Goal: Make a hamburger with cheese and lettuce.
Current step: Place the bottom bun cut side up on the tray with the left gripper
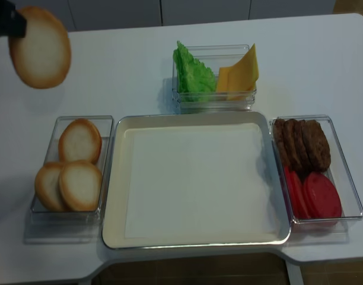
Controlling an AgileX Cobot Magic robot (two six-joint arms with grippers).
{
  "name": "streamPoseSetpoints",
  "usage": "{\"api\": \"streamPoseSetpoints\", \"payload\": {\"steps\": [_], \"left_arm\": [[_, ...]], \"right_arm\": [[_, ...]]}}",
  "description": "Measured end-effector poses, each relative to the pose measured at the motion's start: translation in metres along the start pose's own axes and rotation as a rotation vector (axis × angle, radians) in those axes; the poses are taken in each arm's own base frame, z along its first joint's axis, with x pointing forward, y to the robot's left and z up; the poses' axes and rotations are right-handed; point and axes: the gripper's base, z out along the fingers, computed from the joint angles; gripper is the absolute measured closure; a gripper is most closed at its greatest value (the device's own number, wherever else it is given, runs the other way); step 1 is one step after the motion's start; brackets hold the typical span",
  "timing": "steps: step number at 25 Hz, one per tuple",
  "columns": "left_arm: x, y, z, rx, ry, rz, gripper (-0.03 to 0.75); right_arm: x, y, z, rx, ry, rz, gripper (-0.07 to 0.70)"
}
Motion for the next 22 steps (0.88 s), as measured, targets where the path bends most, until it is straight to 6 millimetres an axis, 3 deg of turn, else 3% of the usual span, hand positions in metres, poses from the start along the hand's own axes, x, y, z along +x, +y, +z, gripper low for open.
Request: {"api": "streamPoseSetpoints", "payload": {"steps": [5, 11, 17, 22], "left_arm": [[-0.009, -0.030, -0.001, 0.221, -0.062, -0.048, 0.602], [-0.014, -0.071, 0.013, 0.369, -0.027, -0.005, 0.602], [-0.007, -0.093, 0.049, 0.446, 0.103, -0.045, 0.603], [0.010, -0.109, 0.089, 0.505, 0.244, -0.066, 0.603]], "right_arm": [[0.000, 0.000, 0.000, 0.000, 0.000, 0.000, 0.244], [0.000, 0.000, 0.000, 0.000, 0.000, 0.000, 0.244], [0.000, 0.000, 0.000, 0.000, 0.000, 0.000, 0.244], [0.000, 0.000, 0.000, 0.000, 0.000, 0.002, 0.244]]}}
